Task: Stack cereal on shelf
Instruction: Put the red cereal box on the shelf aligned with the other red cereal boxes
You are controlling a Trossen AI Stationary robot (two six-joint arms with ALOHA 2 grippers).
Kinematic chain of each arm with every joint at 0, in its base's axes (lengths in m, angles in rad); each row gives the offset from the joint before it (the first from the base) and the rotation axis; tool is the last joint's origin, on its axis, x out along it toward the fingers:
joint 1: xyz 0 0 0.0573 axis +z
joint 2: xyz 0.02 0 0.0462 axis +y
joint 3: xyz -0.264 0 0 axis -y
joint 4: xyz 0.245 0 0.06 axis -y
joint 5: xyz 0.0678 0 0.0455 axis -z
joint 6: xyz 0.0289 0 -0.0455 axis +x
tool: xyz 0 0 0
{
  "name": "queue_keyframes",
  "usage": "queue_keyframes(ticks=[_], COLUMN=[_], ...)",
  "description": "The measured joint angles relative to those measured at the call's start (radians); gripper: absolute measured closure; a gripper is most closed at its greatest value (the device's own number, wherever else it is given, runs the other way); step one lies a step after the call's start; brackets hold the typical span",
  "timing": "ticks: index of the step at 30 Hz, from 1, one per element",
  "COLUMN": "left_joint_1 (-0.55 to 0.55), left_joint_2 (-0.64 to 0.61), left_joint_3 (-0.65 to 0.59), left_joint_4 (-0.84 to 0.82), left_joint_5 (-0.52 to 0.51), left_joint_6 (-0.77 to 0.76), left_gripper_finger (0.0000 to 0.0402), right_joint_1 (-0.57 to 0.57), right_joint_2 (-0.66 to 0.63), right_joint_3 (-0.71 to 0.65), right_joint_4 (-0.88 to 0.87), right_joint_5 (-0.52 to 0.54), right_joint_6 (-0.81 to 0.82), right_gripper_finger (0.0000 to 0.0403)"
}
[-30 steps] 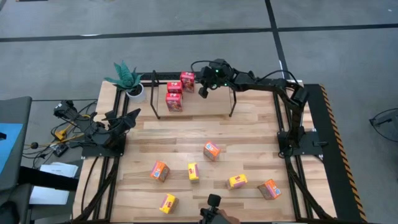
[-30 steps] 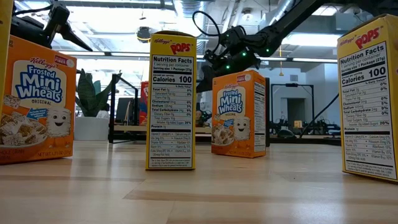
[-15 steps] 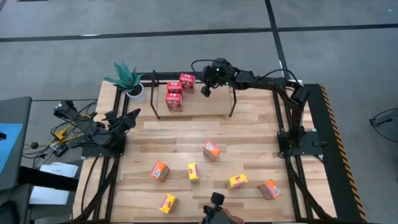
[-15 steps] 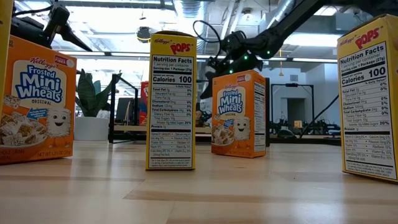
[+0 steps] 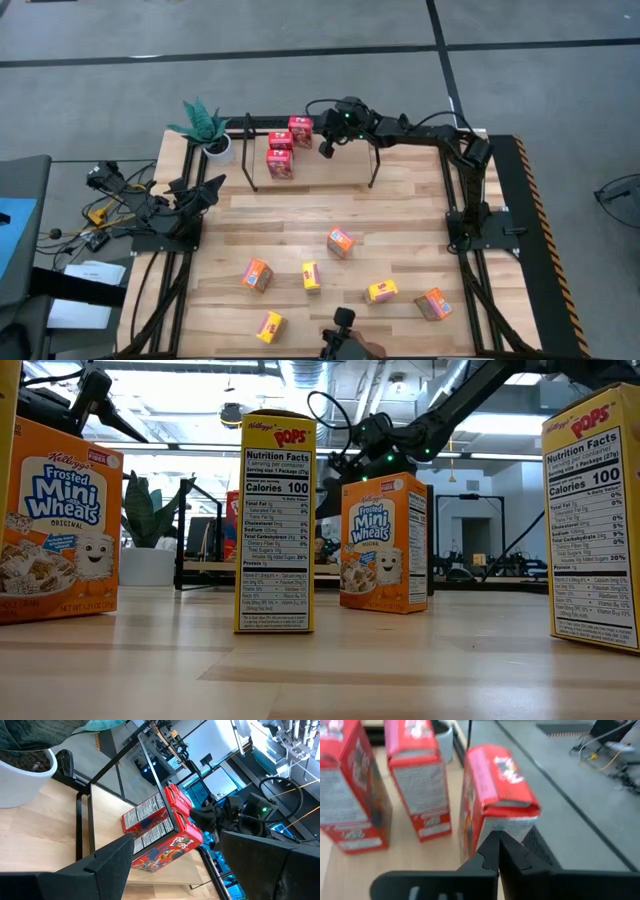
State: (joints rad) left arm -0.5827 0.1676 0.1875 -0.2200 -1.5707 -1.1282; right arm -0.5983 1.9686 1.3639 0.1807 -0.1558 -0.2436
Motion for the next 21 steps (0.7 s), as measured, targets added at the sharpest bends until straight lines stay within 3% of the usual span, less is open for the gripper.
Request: queue_keyframes(ticks=[5,9,13,21], left_joint_1=[0.000,0.000,0.000,0.000], left_joint_2=[0.000,0.000,0.000,0.000], left_joint_3=[0.000,0.000,0.000,0.000], left_joint_4=[0.000,0.000,0.000,0.000], left_joint_5=[0.000,0.000,0.000,0.000], left_joint_6=[-0.002,-0.002,-0.002,0.005], left_gripper_finger=[0.0116,0.0116,0.0116,0.0116], right_joint_1=[-0.001,0.008,0.009,-0.017], right_joint_2=[0.000,0.000,-0.019,-0.042], right_joint_3=[0.000,0.000,0.000,0.000], right_joint_4=[0.038,0.050,-0.008,-0.120], right_joint_5=[-0.012,-0.033,0.011,0.026], right_joint_6=[-0.004,-0.007,-0.016,-0.019], right_gripper_finger=[0.0395,0.0375,0.0367,0.0396])
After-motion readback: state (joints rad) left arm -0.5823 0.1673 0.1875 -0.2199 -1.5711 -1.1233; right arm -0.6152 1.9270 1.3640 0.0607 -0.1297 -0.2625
